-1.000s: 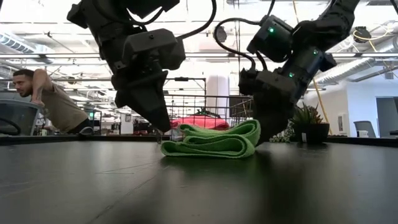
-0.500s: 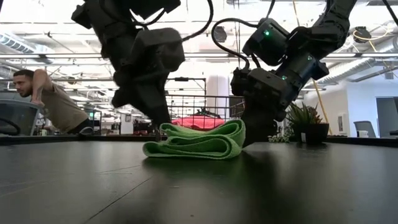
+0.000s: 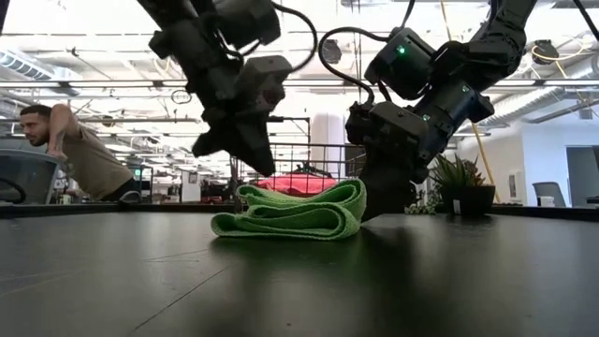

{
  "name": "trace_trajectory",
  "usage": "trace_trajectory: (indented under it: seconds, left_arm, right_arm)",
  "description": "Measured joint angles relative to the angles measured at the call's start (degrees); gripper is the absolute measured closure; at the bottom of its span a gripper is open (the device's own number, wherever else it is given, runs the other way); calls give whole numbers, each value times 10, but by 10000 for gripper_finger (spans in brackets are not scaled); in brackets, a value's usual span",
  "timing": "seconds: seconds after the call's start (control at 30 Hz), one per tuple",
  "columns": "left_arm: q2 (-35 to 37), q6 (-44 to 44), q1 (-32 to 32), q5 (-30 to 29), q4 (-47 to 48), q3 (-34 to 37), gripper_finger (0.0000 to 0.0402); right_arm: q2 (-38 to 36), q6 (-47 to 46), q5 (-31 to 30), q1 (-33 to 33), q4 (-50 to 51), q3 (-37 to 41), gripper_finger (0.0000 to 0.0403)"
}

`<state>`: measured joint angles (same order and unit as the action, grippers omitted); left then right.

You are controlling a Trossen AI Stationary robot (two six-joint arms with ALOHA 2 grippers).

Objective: Fold microfiber towels
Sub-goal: Put the green microfiber cloth into the wire basket

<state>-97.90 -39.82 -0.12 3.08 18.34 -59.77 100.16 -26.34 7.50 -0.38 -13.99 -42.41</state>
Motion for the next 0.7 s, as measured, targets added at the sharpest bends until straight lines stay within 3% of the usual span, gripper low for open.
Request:
trace_trajectory:
  seconds: [0.13,0.47,0.7]
  left_arm:
    - [-11,25,2,28,-8,2,353]
    - [-22,34,6,25,-40,1,237]
    - [-61,30,9,32,-46,1,211]
  right_arm:
    - [0,-2,-1,0,2,0,202]
    - [0,-2,-2,0,1,0,202]
    - [1,-13,-1,0,-9,0,202]
